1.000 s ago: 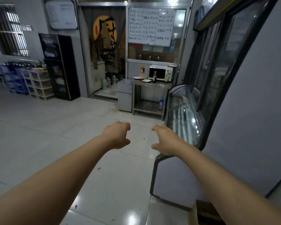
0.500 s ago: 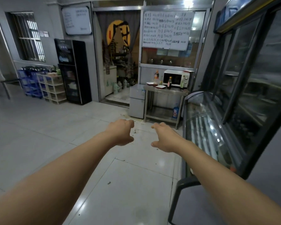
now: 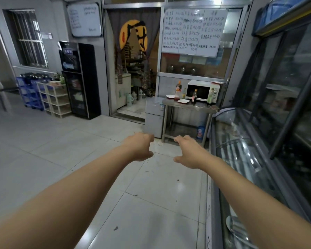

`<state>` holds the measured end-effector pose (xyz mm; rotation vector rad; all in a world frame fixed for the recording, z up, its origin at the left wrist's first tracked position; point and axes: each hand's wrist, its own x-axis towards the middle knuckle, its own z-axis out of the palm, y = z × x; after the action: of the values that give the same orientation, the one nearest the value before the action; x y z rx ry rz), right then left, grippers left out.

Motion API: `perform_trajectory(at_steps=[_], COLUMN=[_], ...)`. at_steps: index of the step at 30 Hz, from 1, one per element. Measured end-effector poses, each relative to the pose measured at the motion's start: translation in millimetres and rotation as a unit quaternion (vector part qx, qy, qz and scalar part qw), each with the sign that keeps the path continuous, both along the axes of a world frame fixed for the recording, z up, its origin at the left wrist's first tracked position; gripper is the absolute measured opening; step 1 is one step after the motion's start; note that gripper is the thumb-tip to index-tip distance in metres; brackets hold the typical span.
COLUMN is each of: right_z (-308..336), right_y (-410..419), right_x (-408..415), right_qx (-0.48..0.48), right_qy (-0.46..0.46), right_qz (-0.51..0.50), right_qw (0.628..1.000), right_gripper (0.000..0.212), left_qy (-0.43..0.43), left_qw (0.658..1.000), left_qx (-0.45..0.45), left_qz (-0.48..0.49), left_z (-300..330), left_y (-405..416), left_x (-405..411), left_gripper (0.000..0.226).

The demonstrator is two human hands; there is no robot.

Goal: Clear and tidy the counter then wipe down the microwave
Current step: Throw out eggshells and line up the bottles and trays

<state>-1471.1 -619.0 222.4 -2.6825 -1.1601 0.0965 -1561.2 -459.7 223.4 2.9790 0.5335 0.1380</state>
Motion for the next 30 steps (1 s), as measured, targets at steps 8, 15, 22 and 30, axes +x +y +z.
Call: perform_trajectory(at_steps=[8,15,22,30], right_z=[2.7,14.8,18.1,14.7], right_y=[91.1,175.4,225.2,266.3], right_x=[103.6,194.9,288.9,439.1], right_qx=[-0.004,0.014,0.016,0.017], right_qy=[-0.019,-0.014,-0.028,-0.035], right_qz=[-0.031,-0.086,-0.112,-0.113], right_qw=[0.999,0.996,0.993,0.993], right_gripper=[0.066,0.070,0.070,0.069], left_qy=[-0.018,-0.008,-0.013,-0.020], left_qw=[0.999,0.995,0.992,0.991], left_qx=[-0.008,0.007,0.009,0.002], left_qz=[-0.047,-0.096,-0.128,-0.135], left_z=[-1.1,15.5,19.2,16.3], left_y=[106.6,196.6,247.3,281.1], left_x=[114.7,220.9,324.5,471.5], left_gripper=[0.049,0.047,0.053,0.052])
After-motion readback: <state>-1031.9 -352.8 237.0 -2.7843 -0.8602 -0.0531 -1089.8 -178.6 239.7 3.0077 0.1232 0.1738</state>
